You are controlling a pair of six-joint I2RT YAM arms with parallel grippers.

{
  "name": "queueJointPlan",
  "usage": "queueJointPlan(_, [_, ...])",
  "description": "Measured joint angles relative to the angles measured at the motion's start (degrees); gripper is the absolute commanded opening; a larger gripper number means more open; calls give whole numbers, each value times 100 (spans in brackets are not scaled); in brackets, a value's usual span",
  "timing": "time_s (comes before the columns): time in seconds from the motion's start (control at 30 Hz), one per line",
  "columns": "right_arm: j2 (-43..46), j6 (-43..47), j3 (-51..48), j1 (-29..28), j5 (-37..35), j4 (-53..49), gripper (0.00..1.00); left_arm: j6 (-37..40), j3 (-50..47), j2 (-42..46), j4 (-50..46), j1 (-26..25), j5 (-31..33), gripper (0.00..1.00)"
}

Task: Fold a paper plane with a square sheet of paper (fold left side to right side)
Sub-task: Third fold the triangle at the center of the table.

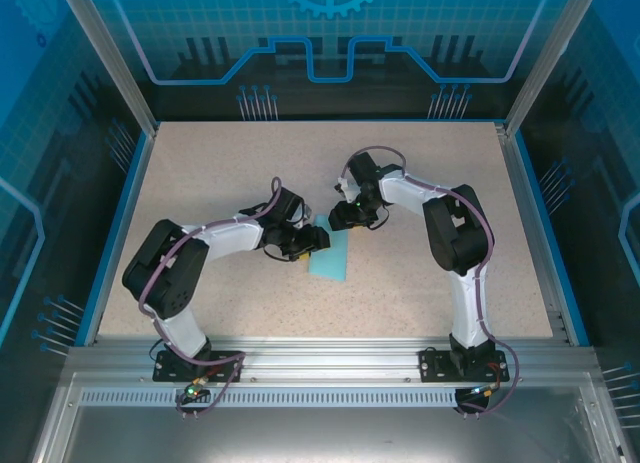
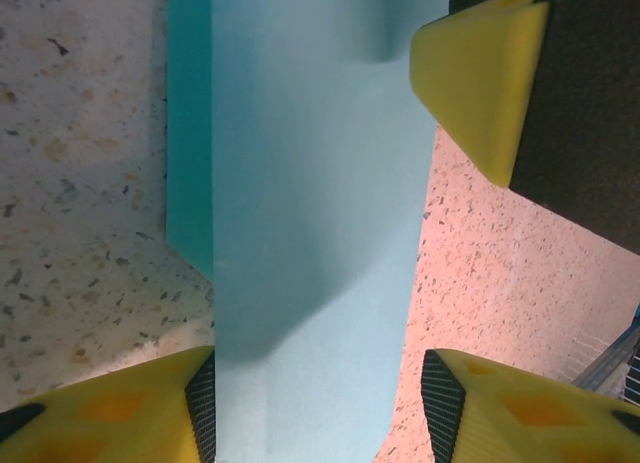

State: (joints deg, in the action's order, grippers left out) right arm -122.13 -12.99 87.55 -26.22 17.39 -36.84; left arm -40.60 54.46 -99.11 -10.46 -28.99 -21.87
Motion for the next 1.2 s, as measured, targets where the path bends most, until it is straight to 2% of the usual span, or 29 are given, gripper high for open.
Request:
queueJointPlan(0.13, [0,0,0,0,0,0,56,0,0,39,-31,0,17,56])
queueJointPlan(0.27, [-4,0,0,0,0,0,56,2,-4,42,-79,0,68,45])
queueJointPlan(0.43, [-4,0,0,0,-2,0,57,0,-20,42,-192,0,212,42])
queueJointPlan(0.73, [-4,0,7,0,-2,-2,57,2,-31,42,-328,0,356,28])
queueJointPlan(1.2, [-15,2,22,0,-4,-20,57,2,-81,46,-431,0,455,24])
